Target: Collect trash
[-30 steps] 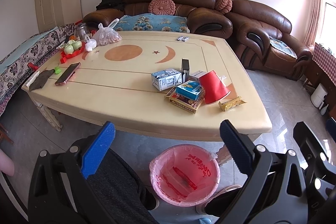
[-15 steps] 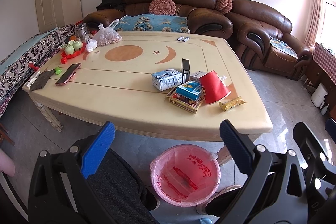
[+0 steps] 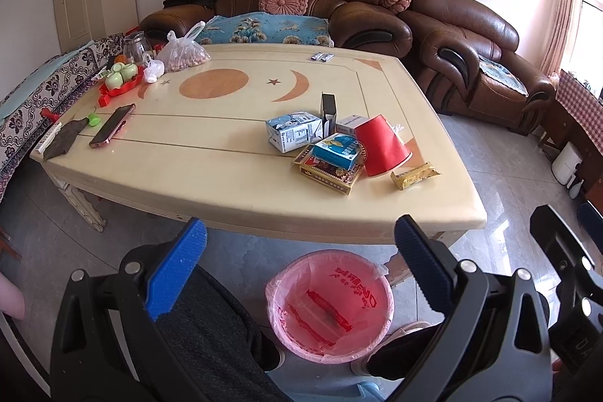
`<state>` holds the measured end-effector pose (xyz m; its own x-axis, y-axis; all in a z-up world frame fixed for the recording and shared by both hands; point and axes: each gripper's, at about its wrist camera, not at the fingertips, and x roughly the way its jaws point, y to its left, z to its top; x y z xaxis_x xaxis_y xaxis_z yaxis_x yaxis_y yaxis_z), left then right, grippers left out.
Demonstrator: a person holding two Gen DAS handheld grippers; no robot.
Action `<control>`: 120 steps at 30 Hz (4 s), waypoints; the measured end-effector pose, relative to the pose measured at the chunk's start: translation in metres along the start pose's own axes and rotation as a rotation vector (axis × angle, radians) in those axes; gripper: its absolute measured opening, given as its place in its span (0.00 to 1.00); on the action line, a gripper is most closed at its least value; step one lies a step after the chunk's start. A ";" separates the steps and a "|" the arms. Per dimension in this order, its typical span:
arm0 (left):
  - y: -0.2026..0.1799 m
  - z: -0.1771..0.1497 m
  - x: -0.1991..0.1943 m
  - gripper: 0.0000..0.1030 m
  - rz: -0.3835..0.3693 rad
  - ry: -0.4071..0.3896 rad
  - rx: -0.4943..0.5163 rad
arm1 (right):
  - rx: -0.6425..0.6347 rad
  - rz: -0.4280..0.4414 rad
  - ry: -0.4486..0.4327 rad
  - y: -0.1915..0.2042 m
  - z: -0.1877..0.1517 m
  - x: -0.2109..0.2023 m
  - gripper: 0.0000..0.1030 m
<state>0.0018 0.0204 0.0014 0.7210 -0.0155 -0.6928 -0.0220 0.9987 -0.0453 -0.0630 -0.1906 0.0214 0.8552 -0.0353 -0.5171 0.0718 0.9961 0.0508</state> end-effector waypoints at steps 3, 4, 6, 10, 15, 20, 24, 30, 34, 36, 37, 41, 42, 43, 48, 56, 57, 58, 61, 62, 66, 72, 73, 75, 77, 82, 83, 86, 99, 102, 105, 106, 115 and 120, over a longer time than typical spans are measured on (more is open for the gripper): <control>0.008 0.004 0.007 0.95 0.009 0.006 0.004 | 0.029 0.012 -0.005 -0.010 -0.001 0.006 0.94; 0.009 0.006 0.009 0.95 0.015 0.008 0.008 | 0.040 0.019 -0.004 -0.014 -0.001 0.009 0.94; 0.014 0.010 0.016 0.95 0.018 0.016 0.012 | 0.055 0.022 -0.001 -0.020 -0.002 0.016 0.94; 0.022 0.019 0.030 0.95 0.023 0.028 0.016 | 0.043 0.033 0.029 -0.027 0.001 0.036 0.94; 0.026 0.035 0.046 0.95 -0.008 0.050 0.040 | 0.009 0.063 0.064 -0.027 0.006 0.061 0.94; 0.025 0.053 0.065 0.95 -0.027 0.066 0.078 | -0.047 0.091 0.111 -0.021 0.011 0.087 0.94; 0.020 0.066 0.080 0.95 -0.030 0.085 0.129 | -0.092 0.108 0.148 -0.015 0.015 0.109 0.94; 0.012 0.079 0.097 0.95 -0.021 0.098 0.190 | -0.139 0.116 0.179 -0.008 0.025 0.135 0.94; 0.006 0.087 0.108 0.95 -0.040 0.114 0.216 | -0.149 0.128 0.203 -0.006 0.030 0.151 0.94; 0.006 0.091 0.114 0.95 -0.023 0.113 0.226 | -0.151 0.132 0.213 -0.006 0.031 0.160 0.94; 0.005 0.093 0.117 0.95 -0.012 0.112 0.226 | -0.152 0.132 0.219 -0.006 0.032 0.164 0.94; 0.007 0.100 0.129 0.95 -0.020 0.132 0.236 | -0.165 0.133 0.237 -0.004 0.034 0.180 0.94; 0.008 0.102 0.132 0.95 -0.025 0.139 0.241 | -0.168 0.134 0.241 -0.003 0.035 0.184 0.94; 0.008 0.104 0.137 0.95 -0.033 0.151 0.247 | -0.169 0.138 0.246 -0.003 0.035 0.187 0.94; 0.006 0.112 0.158 0.95 -0.134 0.197 0.316 | -0.174 0.167 0.282 0.000 0.037 0.206 0.94; 0.013 0.134 0.209 0.95 -0.290 0.298 0.359 | -0.258 0.216 0.345 0.009 0.042 0.235 0.94; 0.014 0.136 0.215 0.95 -0.298 0.310 0.360 | -0.269 0.223 0.350 0.011 0.042 0.239 0.94; 0.016 0.139 0.222 0.95 -0.304 0.319 0.360 | -0.282 0.228 0.353 0.012 0.042 0.243 0.94; 0.016 0.143 0.238 0.95 -0.336 0.344 0.392 | -0.327 0.241 0.364 0.017 0.042 0.254 0.94; 0.015 0.143 0.243 0.95 -0.341 0.352 0.410 | -0.340 0.254 0.371 0.019 0.042 0.259 0.94; 0.010 0.141 0.263 0.95 -0.344 0.385 0.484 | -0.375 0.299 0.396 0.026 0.038 0.275 0.94; 0.010 0.139 0.293 0.95 -0.356 0.437 0.530 | -0.376 0.338 0.444 0.026 0.036 0.303 0.94; 0.010 0.138 0.297 0.95 -0.360 0.448 0.533 | -0.375 0.343 0.448 0.026 0.036 0.307 0.94; 0.009 0.136 0.306 0.95 -0.363 0.474 0.543 | -0.379 0.349 0.457 0.027 0.036 0.314 0.94; 0.010 0.134 0.316 0.95 -0.366 0.494 0.555 | -0.388 0.350 0.462 0.029 0.035 0.321 0.94; 0.007 0.134 0.325 0.95 -0.389 0.504 0.574 | -0.410 0.352 0.473 0.033 0.033 0.333 0.94; 0.007 0.134 0.327 0.95 -0.395 0.509 0.578 | -0.414 0.351 0.473 0.034 0.033 0.335 0.94; 0.004 0.133 0.334 0.95 -0.390 0.523 0.600 | -0.419 0.352 0.474 0.034 0.032 0.339 0.94; -0.005 0.129 0.352 0.88 -0.413 0.570 0.622 | -0.444 0.346 0.476 0.038 0.028 0.349 0.88; -0.002 0.131 0.353 0.75 -0.420 0.575 0.621 | -0.438 0.347 0.488 0.038 0.027 0.353 0.73; -0.002 0.133 0.354 0.74 -0.408 0.581 0.611 | -0.436 0.343 0.482 0.038 0.027 0.353 0.61; -0.003 0.132 0.353 0.73 -0.405 0.581 0.608 | -0.435 0.336 0.475 0.038 0.028 0.352 0.61; 0.005 0.137 0.344 0.72 -0.364 0.561 0.566 | -0.419 0.292 0.409 0.030 0.042 0.340 0.61; 0.007 0.142 0.353 0.71 -0.341 0.597 0.495 | -0.380 0.278 0.403 0.024 0.048 0.338 0.61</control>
<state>0.3541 0.0286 -0.1415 0.1436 -0.2036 -0.9685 0.5363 0.8385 -0.0968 0.2529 -0.1828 -0.1108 0.5494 0.1888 -0.8140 -0.3769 0.9254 -0.0398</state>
